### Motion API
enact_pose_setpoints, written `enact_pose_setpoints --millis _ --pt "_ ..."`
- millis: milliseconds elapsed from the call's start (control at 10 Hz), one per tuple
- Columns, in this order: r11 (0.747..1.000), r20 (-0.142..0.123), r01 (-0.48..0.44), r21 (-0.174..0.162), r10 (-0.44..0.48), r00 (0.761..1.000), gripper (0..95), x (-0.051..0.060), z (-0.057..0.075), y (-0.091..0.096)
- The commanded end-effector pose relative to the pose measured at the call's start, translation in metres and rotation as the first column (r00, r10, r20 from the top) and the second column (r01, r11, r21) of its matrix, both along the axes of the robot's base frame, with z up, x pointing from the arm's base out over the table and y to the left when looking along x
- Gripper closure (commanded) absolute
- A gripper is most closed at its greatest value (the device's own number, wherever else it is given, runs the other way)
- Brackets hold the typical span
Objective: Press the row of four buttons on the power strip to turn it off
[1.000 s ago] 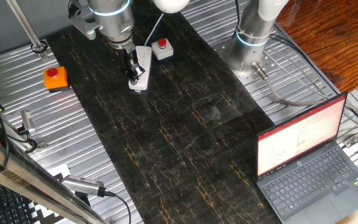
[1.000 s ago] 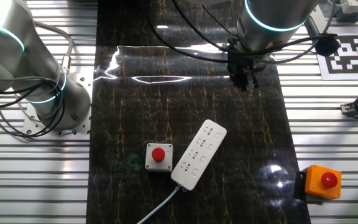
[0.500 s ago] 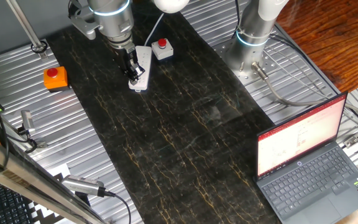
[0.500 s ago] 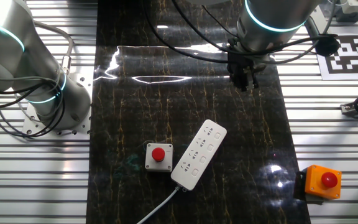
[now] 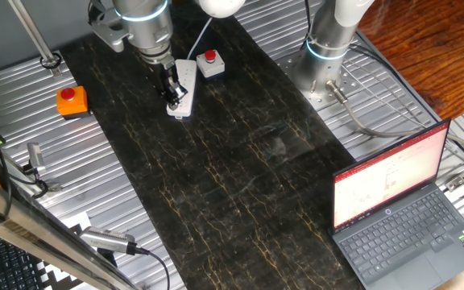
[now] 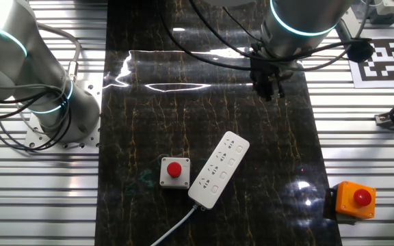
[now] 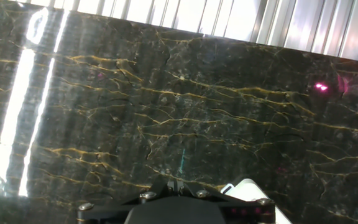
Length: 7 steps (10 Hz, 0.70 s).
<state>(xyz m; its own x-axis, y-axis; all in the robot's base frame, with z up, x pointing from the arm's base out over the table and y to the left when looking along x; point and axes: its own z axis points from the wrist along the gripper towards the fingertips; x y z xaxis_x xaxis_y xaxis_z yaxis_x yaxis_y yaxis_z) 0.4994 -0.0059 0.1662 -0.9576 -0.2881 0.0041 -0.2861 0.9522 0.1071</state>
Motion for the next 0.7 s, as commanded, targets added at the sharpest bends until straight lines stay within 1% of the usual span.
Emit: enact_pose_setpoints --millis 100,300,400,500,700 --pt "0.999 -0.001 -0.03 -0.01 0.03 1.0 95.0 -0.003 0.001 -0.012" --pt "0.996 0.007 -0.086 -0.008 0.086 0.996 95.0 -0.01 -0.003 -0.037" --pt "0.994 0.009 -0.105 -0.008 0.105 0.994 95.0 -0.011 -0.004 -0.041" --pt "0.991 0.007 -0.135 -0.019 0.135 0.991 95.0 -0.015 -0.005 -0.051" --pt "0.989 0.011 -0.149 -0.019 0.149 0.989 95.0 -0.016 -0.01 -0.057"
